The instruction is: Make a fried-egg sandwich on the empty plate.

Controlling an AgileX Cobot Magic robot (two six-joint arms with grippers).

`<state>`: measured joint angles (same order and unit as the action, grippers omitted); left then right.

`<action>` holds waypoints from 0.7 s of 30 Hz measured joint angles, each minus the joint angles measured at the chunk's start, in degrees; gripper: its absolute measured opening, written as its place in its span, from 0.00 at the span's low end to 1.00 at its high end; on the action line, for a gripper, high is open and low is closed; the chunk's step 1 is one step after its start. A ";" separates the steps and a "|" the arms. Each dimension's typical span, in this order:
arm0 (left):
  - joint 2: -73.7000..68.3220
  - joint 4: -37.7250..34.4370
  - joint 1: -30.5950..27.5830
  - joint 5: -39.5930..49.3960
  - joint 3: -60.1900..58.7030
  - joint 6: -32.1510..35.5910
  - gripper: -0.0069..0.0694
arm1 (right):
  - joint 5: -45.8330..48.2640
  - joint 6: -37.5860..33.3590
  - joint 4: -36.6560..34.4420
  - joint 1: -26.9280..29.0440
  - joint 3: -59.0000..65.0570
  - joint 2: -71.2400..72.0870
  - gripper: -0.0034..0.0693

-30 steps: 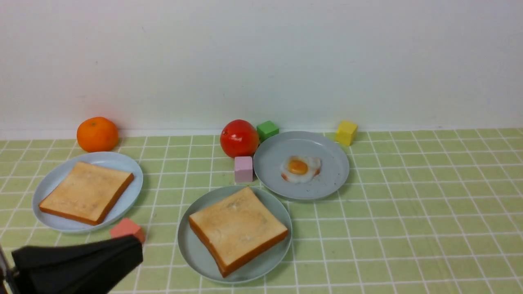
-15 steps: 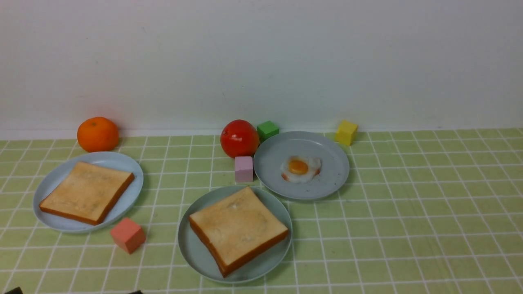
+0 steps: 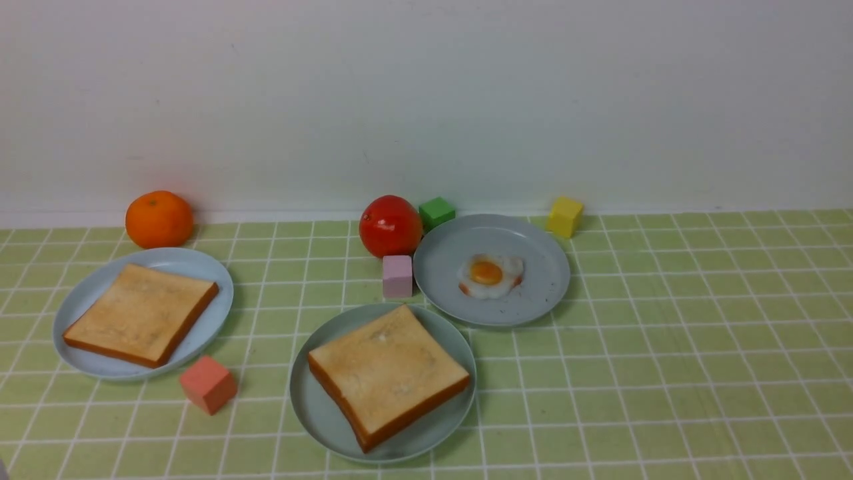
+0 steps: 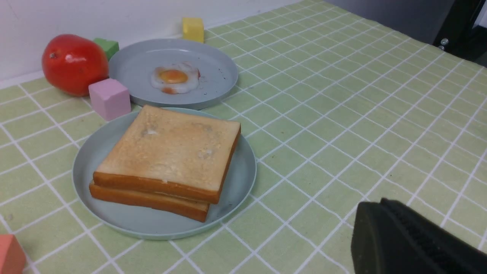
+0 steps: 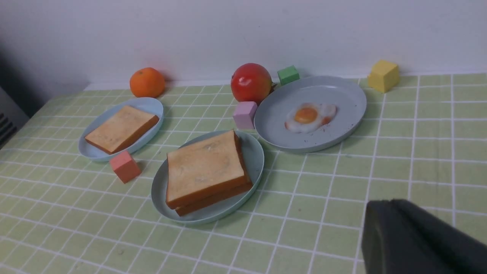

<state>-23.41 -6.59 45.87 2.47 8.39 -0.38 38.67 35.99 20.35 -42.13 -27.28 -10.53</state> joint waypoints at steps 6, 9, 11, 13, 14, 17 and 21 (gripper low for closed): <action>0.00 0.00 0.00 0.00 0.00 0.00 0.07 | -11.00 -4.46 -3.39 19.91 8.86 2.05 0.03; 0.00 0.00 0.00 0.00 0.00 0.00 0.07 | -17.70 -8.97 -8.17 30.53 17.10 4.38 0.03; 0.00 0.00 0.00 0.00 0.00 0.00 0.07 | -19.55 -10.60 -9.92 33.29 19.71 5.76 0.03; 0.00 0.00 0.00 0.00 0.00 0.00 0.07 | -23.07 -13.62 -13.15 37.59 25.02 9.75 0.03; 0.00 0.00 0.00 0.00 0.00 0.00 0.07 | -24.01 -14.30 -13.95 38.23 26.77 10.53 0.03; 0.00 0.00 0.00 0.13 0.00 0.00 0.07 | -24.55 -14.94 -14.90 38.50 28.77 11.09 0.03; 0.00 0.00 0.00 0.14 0.00 0.00 0.07 | -26.02 -15.14 -14.85 38.50 28.78 11.09 0.03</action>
<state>-23.41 -6.59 45.87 2.61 8.39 -0.38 12.65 20.85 5.50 -3.62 1.50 0.56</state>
